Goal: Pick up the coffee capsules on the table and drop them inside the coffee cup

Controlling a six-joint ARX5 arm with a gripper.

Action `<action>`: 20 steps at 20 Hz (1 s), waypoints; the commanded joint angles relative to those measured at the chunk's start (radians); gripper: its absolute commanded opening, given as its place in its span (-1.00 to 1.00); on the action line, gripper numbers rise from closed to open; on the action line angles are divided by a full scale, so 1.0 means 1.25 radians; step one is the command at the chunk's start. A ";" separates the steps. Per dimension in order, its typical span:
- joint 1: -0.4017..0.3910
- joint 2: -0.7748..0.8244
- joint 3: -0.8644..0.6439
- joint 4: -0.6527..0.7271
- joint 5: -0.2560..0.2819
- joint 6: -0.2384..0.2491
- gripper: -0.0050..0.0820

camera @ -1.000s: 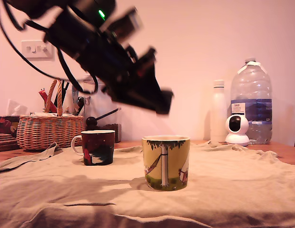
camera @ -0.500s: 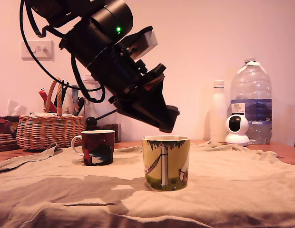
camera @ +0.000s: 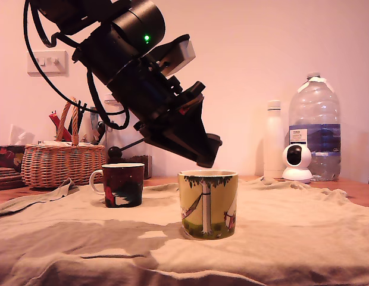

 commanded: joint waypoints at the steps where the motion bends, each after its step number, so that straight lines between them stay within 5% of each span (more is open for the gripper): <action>1: -0.002 0.014 0.002 -0.001 0.001 0.008 0.20; 7: -0.002 0.013 0.002 -0.009 0.001 0.007 0.12; 10: -0.002 0.006 0.002 -0.015 0.005 0.002 -0.18; 14: -0.002 -0.029 0.002 -0.028 0.027 -0.001 -0.93; 20: -0.002 -0.122 0.002 -0.064 0.030 -0.009 -0.94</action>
